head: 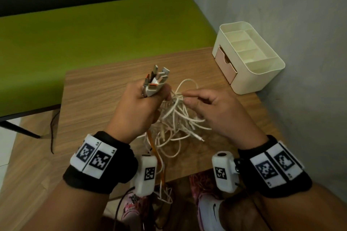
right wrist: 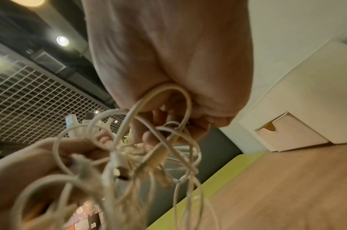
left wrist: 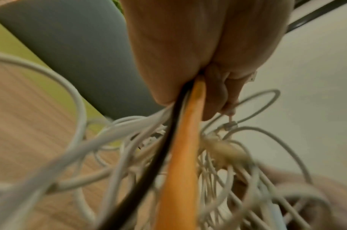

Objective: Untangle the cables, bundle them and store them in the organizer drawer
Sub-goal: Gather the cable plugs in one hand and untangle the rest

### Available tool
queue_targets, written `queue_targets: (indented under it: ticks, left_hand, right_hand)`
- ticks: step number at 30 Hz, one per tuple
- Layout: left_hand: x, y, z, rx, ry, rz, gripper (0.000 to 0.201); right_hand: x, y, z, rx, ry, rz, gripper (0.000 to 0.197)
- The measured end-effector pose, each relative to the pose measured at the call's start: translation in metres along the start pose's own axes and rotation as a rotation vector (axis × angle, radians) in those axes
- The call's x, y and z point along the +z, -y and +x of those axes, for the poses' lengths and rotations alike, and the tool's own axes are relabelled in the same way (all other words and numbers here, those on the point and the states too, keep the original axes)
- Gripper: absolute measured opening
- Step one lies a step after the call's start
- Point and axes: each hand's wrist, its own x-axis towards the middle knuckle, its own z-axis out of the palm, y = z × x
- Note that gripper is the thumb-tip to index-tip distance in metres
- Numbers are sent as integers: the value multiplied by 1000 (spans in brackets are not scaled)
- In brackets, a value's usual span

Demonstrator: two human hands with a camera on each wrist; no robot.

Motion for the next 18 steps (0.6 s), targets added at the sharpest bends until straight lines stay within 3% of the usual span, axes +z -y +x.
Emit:
queue_targets:
  ticks: [3,7,11,13,16,18]
  left_hand:
    - [-8,-8,-5,11,-31,-152,29]
    - [-29,-21,-8,37,-79,-405,31]
    - [-34,-13,-5,1,-93,-261,34]
    - [-29,-7,-4,-34,-92,-202,31]
    - [-23,-2,-3,-57,-91,-213,32]
    - [-19,0,-2,-64,-78,-206,34]
  right_hand:
    - [4,-9,5,31,-103,-92,17]
    - [4,-31,11,224,-118,-442,31]
    - [2,-30,14,294,-132,-406,28]
    - [-1,-24,15,205,-249,-330,17]
    - [-2,2,8,-101,-492,-196,9]
    - [5,21,-1,-257,-495,-137,8]
